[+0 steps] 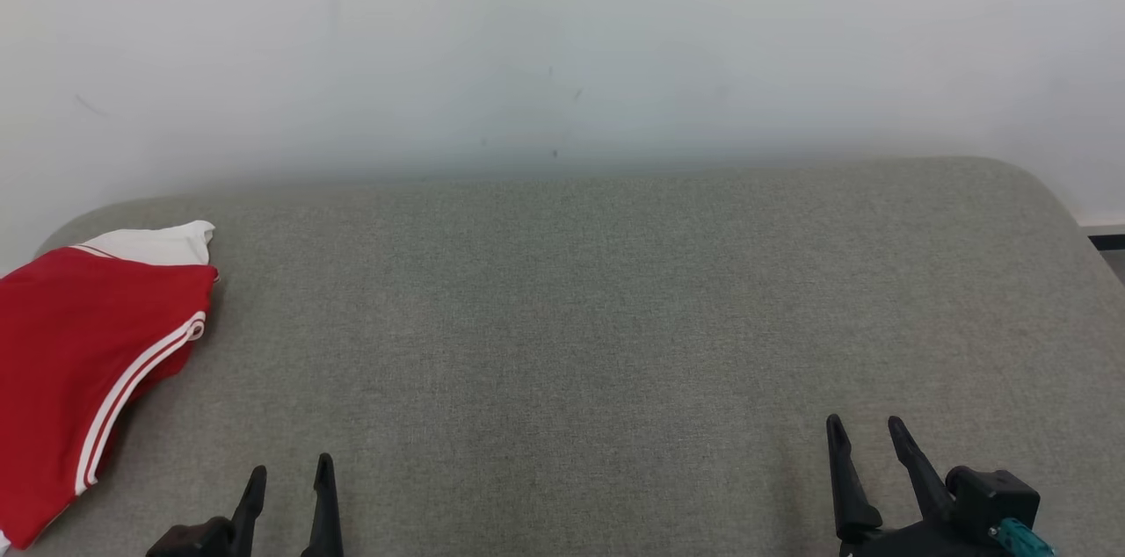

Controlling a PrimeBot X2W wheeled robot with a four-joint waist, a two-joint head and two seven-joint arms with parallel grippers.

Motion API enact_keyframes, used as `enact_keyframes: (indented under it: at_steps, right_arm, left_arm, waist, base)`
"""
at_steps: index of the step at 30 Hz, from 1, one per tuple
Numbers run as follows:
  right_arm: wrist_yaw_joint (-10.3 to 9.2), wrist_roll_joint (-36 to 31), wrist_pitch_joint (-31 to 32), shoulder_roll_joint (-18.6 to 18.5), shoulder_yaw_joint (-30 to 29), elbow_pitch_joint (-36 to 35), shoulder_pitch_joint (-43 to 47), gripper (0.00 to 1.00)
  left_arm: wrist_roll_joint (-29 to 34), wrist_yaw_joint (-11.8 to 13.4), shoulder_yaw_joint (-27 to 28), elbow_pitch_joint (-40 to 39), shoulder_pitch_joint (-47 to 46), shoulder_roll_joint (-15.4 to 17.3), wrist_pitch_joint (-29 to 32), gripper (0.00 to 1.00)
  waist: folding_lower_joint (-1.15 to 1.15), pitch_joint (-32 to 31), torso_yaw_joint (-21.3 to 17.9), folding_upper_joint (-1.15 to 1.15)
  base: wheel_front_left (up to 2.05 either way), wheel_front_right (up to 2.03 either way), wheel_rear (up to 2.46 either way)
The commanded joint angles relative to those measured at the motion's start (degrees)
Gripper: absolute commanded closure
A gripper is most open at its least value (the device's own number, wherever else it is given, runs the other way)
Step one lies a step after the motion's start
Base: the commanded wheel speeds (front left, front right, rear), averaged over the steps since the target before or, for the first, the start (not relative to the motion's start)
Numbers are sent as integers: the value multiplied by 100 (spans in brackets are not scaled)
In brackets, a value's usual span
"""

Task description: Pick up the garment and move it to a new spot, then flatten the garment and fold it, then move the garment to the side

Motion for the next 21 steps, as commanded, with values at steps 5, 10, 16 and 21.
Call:
enact_keyframes:
  at_steps: [5,10,16,21]
  right_arm:
    - [-11,-288,-105,-16,54,50,-23,0]
    - [-12,-458,-162,-16,66,126,-14,0]
    - [-12,-655,-245,-17,108,166,10,0]
    - [-13,-811,-297,-17,130,175,20,0]
  left_arm:
    - [281,19,31,51,9,21,-111,0]
    - [479,6,36,74,18,9,-164,0]
    - [709,-17,61,81,80,-17,-238,0]
    - [852,-34,77,103,91,-29,-278,0]
  waist:
    - [0,-22,-3,0]
    - [0,-36,-14,0]
    - [0,-64,-39,0]
    - [0,-76,-44,0]
  base:
    - [0,0,0]
    - [0,0,0]
    - [0,0,0]
    - [0,0,0]
